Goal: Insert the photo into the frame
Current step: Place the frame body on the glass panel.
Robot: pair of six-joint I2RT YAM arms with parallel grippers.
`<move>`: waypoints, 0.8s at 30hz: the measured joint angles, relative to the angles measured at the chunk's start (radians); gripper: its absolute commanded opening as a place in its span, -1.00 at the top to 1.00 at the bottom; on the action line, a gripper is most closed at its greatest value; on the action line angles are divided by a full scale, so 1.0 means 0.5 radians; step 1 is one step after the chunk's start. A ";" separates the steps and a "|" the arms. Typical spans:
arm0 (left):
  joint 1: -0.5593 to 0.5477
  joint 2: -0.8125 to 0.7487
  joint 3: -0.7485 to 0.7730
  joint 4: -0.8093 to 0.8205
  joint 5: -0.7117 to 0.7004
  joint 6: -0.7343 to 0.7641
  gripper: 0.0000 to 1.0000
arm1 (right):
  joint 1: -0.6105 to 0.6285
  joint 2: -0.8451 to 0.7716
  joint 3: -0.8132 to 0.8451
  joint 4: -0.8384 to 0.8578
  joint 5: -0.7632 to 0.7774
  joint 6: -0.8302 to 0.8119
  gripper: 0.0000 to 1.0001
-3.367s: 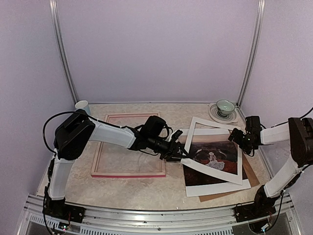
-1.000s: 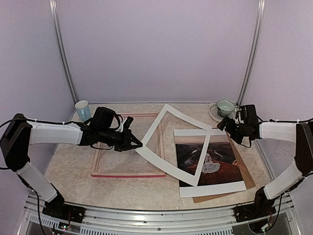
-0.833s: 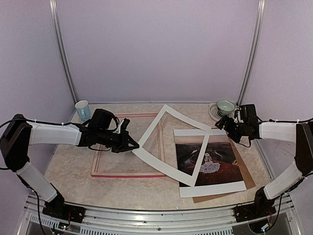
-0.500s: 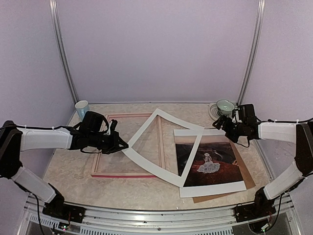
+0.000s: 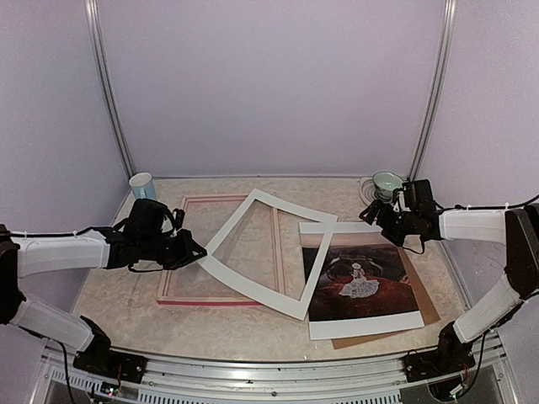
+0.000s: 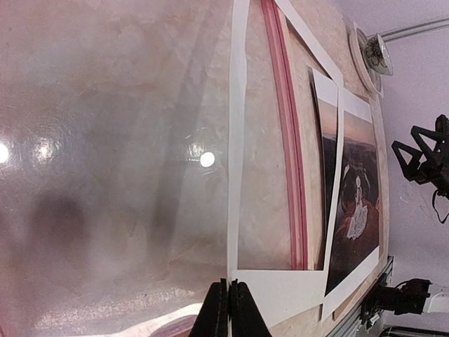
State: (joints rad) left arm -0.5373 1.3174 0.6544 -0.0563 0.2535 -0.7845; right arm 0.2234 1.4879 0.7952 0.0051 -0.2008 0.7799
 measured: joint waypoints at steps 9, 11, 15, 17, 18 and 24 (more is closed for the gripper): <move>0.007 -0.197 -0.121 -0.012 -0.197 -0.102 0.93 | 0.024 0.024 0.024 0.016 0.002 0.002 -0.98; 0.014 -0.201 -0.154 -0.023 -0.225 -0.141 0.93 | 0.024 0.027 0.024 0.017 0.002 0.002 -0.98; 0.050 -0.214 -0.200 -0.062 -0.282 -0.206 0.93 | 0.025 0.035 0.024 0.017 0.004 0.002 -0.98; 0.074 -0.241 -0.222 -0.079 -0.312 -0.234 0.93 | 0.027 0.037 0.024 0.017 0.005 0.002 -0.98; 0.082 -0.255 -0.232 -0.082 -0.323 -0.250 0.93 | 0.028 0.039 0.024 0.018 0.005 0.002 -0.98; 0.091 -0.369 -0.302 -0.085 -0.404 -0.337 0.93 | 0.040 0.048 0.027 0.018 0.005 0.002 -0.98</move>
State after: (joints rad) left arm -0.4919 1.1328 0.5034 -0.0990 0.0513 -0.9531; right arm 0.2432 1.5120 0.8085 0.0139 -0.1982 0.7807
